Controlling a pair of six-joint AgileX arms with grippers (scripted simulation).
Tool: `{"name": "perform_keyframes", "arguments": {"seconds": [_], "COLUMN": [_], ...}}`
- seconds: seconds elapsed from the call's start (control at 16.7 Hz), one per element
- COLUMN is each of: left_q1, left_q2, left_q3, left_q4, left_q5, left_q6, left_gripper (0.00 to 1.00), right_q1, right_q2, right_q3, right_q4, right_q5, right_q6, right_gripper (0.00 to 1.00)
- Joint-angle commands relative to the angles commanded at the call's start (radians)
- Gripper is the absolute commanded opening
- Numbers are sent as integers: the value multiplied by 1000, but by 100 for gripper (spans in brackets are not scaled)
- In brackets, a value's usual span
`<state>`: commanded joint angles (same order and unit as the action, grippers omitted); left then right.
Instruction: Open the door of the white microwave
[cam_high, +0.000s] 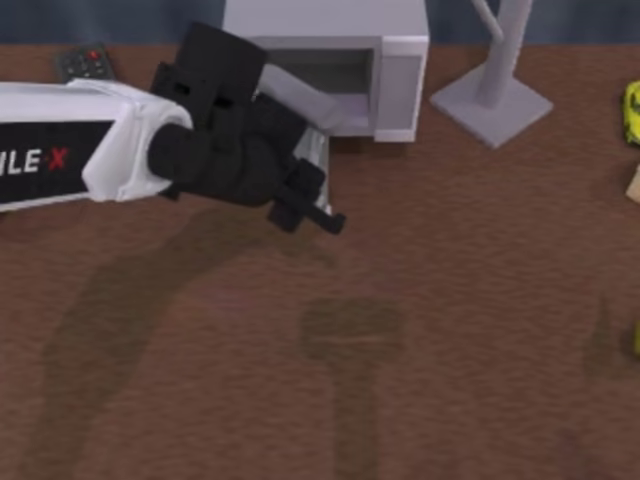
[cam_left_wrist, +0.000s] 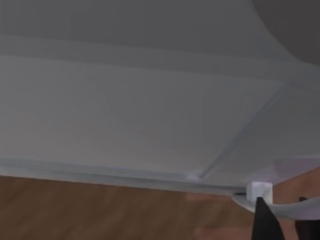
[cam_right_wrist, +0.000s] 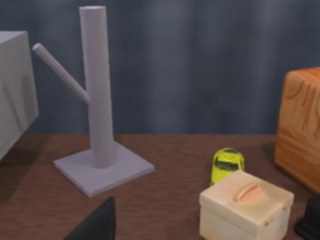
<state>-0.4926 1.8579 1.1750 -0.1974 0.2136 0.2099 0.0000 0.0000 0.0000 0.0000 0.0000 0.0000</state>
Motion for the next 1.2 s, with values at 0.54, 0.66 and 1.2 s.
{"name": "perform_keyframes", "arguments": {"seconds": [0.54,0.66,1.2], "left_q1": [9,9,9], "left_q2": [-2,-2,-2], "left_q3": [-6,-6,-6], "left_q4": [-4,-4,-4], "left_q5": [10,10,10], "left_q6": [16,16,16], "left_gripper": [0,0,0], "right_q1": [0,0,0], "right_q2": [0,0,0], "right_q3": [0,0,0], "right_q4": [0,0,0], "right_q5": [0,0,0], "right_q6": [0,0,0], "right_gripper": [100,100,100]}}
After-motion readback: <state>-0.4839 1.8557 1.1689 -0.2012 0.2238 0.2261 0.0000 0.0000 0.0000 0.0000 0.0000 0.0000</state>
